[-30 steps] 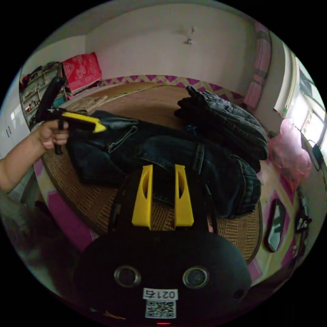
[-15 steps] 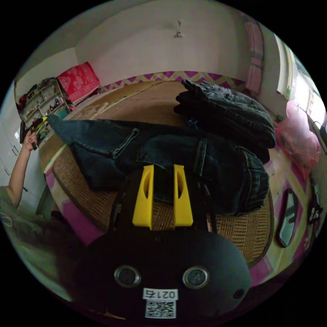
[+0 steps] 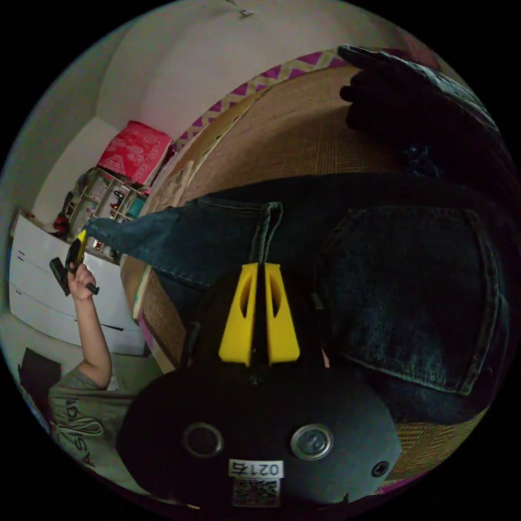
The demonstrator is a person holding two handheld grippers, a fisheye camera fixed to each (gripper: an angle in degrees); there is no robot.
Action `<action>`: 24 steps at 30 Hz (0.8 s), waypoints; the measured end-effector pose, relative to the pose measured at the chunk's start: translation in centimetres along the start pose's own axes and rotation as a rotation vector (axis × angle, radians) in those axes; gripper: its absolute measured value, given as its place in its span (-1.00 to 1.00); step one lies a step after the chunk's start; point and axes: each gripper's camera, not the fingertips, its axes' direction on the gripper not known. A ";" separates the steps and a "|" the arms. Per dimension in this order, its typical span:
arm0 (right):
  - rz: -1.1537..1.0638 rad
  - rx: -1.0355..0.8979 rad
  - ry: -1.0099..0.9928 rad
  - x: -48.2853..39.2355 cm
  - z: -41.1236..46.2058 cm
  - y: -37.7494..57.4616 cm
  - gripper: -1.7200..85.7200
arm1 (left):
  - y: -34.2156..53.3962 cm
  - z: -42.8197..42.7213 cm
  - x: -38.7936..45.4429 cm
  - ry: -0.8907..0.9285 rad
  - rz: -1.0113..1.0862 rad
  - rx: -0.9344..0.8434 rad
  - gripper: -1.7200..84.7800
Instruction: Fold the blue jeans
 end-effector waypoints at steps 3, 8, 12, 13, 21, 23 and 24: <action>-0.040 0.020 -0.043 -1.4 0.2 0.2 -0.95 | -0.8 -2.0 -2.2 -0.002 -0.025 0.004 -0.98; -0.255 0.064 -0.186 -13.7 -0.8 -2.2 -0.97 | -2.1 -7.3 -8.0 -0.033 -0.110 0.037 -0.98; -0.464 0.026 -0.174 -27.2 3.4 -4.7 -0.98 | -2.2 -10.6 -13.0 -0.039 -0.198 0.042 -0.98; -0.518 0.014 -0.162 -31.5 5.8 -5.3 -0.98 | -2.1 -11.4 -14.8 -0.041 -0.243 0.035 -0.98; -0.655 -0.177 -0.252 -50.0 25.2 -4.9 -0.98 | -0.9 -15.6 -23.1 -0.040 -0.402 -0.040 -0.98; -0.663 -0.211 -0.332 -53.3 29.8 -3.0 -0.97 | -0.7 -17.1 -25.3 -0.053 -0.437 -0.046 -0.98; -0.668 -0.217 -0.339 -54.1 30.9 -2.5 -0.97 | -0.7 -17.5 -25.8 -0.050 -0.447 -0.045 -0.97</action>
